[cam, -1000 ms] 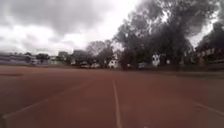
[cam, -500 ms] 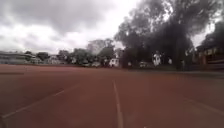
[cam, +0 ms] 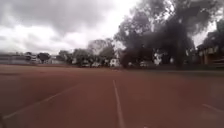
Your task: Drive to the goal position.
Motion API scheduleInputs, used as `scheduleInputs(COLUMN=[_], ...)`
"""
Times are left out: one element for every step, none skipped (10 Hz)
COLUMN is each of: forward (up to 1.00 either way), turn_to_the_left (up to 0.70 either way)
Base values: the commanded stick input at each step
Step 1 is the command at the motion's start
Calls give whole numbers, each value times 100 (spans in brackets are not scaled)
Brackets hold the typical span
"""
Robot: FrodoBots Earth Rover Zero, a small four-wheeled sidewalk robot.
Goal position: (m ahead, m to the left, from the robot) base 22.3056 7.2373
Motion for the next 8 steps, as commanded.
scheduleInputs(forward=[70, 70, 70, 70, 70, 70, 70, 70], turn_to_the_left=[0, 0, 0, 0, 0, 0, 0, 0])
